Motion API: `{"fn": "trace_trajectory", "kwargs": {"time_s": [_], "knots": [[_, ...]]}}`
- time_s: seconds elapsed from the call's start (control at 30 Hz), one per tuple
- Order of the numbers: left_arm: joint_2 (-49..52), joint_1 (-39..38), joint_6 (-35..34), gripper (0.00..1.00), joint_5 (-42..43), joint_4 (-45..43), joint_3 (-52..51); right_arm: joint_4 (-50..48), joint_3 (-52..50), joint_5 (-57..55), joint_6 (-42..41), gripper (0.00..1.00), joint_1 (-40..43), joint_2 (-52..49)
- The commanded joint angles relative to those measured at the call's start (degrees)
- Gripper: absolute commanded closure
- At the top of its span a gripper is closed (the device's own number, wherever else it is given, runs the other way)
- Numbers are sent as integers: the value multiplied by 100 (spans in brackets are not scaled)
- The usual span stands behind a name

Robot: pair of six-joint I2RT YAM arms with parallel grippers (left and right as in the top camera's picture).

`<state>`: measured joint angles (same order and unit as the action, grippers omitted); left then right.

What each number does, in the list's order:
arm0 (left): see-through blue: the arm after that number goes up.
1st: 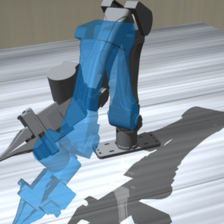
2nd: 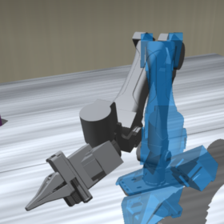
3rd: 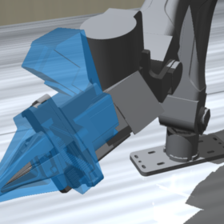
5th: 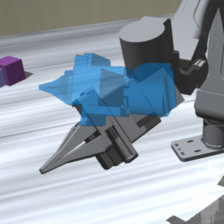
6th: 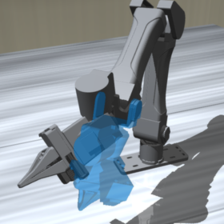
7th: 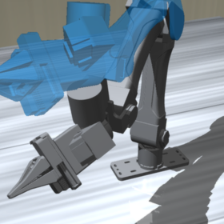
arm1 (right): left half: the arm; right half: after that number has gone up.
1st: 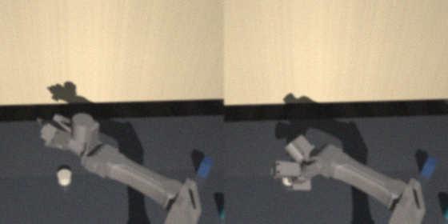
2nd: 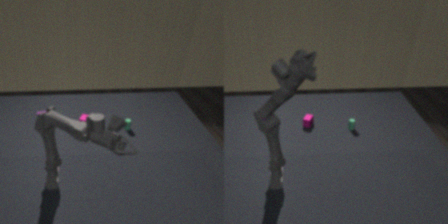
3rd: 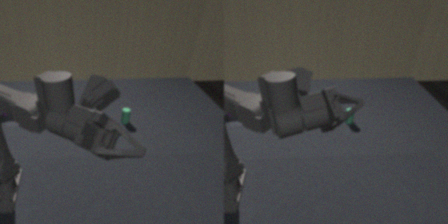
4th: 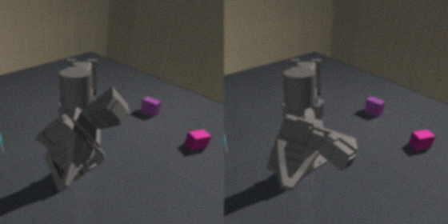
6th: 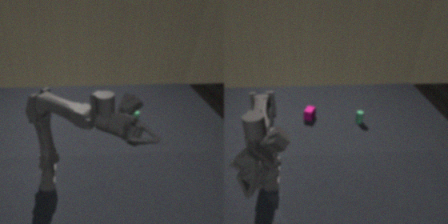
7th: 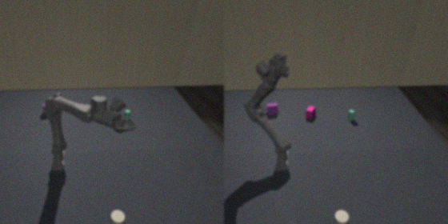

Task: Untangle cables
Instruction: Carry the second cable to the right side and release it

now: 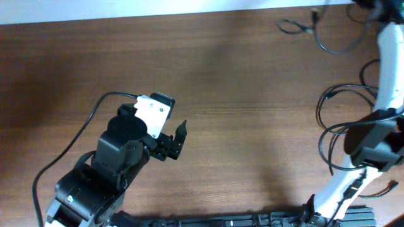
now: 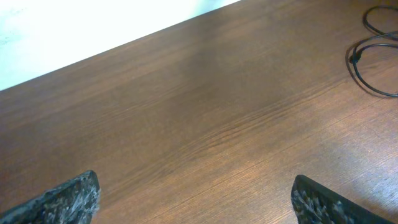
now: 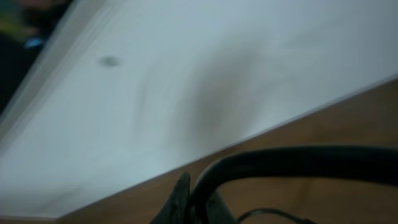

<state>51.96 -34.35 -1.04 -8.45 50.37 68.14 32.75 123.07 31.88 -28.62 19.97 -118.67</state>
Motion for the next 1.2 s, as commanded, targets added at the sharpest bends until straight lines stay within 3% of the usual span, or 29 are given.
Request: {"fn": "trace_trajectory", "kwargs": {"time_s": [0.0, 0.27, 0.63, 0.67, 0.73, 0.77, 1.03, 1.17], "knots": [[-17, 28, 87, 1, -59, -9, 26, 319, 111, -339, 675, 96, 520, 120], [-20, 28, 85, 1, -59, -9, 26, 1064, 87, -555, 1639, 96, 1425, -31], [-20, 28, 87, 1, -59, -7, 26, 1209, 85, -212, 2435, 96, 1445, -538], [-20, 28, 87, 1, -59, -9, 26, 1222, 85, -236, 2435, 89, 1445, -581], [-17, 28, 87, 1, -59, -9, 26, 1311, 85, -280, 2396, 19, 1445, -643], [-17, 28, 85, 1, -59, -7, 26, 1370, 85, -387, 2371, 1, 1445, -654], [-20, 28, 87, 1, -59, -9, 26, 2201, 85, -533, 2400, 1, 1427, -654], [-17, 28, 85, 1, -59, -9, 26, 2745, 87, -518, 2846, 1, 1211, -570]]}}
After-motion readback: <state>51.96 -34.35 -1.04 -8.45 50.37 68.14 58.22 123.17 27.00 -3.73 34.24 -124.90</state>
